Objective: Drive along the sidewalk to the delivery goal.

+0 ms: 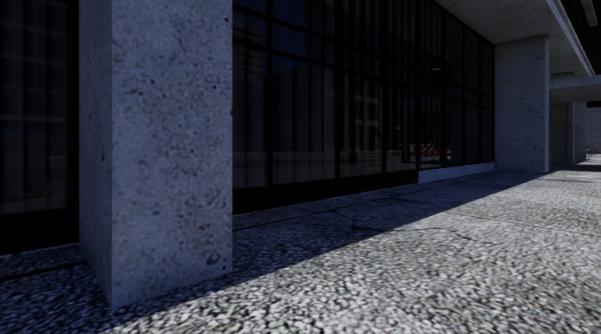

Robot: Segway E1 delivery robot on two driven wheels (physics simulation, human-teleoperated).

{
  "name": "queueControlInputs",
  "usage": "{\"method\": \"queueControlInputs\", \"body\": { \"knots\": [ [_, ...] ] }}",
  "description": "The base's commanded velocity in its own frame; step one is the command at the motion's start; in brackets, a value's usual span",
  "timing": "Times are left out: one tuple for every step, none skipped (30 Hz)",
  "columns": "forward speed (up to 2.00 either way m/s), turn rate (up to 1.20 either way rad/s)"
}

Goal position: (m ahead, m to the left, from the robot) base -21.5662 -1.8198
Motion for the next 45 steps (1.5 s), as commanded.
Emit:
{"method": "queueControlInputs", "body": {
  "knots": [
    [0.00,0.00],
    [0.00,0.00],
    [0.00,0.00],
    [0.00,0.00],
    [0.00,0.00],
    [0.00,0.00],
    [0.00,0.00],
    [0.00,0.00],
    [0.00,0.00],
    [0.00,0.00],
    [0.00,0.00],
    [0.00,0.00],
    [0.00,0.00],
    [0.00,0.00],
    [0.00,0.00],
    [0.00,0.00],
    [0.00,0.00],
    [0.00,0.00],
    [0.00,0.00],
    [0.00,0.00],
    [0.00,0.00],
    [0.00,0.00],
    [0.00,0.00],
    [0.00,0.00],
    [0.00,0.00],
    [0.00,0.00],
    [0.00,0.00],
    [0.00,0.00],
    [0.00,0.00],
    [0.00,0.00],
    [0.19,-0.01],
    [0.19,-0.01],
    [0.57,-0.20],
    [1.01,-0.28],
    [1.27,-0.32],
    [1.45,-0.36],
    [1.45,-0.36],
    [1.52,-0.39],
    [1.53,-0.44],
    [1.54,-0.45],
    [1.54,-0.45],
    [1.54,-0.45],
    [1.54,-0.45],
    [1.54,-0.45],
    [1.54,-0.45]
  ]
}}
